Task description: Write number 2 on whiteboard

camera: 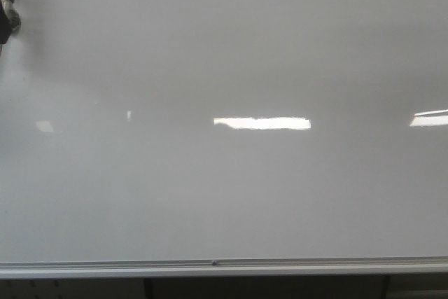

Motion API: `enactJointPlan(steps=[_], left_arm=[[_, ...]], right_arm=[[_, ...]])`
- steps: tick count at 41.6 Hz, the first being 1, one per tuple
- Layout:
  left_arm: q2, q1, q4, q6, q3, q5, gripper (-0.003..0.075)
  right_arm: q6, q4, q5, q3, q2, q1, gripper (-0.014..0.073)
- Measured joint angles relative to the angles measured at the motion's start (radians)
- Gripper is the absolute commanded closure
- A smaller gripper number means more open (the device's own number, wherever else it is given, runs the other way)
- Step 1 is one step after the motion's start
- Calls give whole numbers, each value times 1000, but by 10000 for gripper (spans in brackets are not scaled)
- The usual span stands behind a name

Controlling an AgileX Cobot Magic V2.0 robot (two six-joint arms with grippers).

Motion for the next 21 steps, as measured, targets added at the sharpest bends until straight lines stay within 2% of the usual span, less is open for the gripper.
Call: enactJointPlan(steps=[10,21], left_arm=[[90,0,-6,0,-63,-12,321],[131,-4,-7,0,-85,-41,374]], right_arm=[[0,0,0,0,0,0,-29],[0,0,0,0,0,0,-29]])
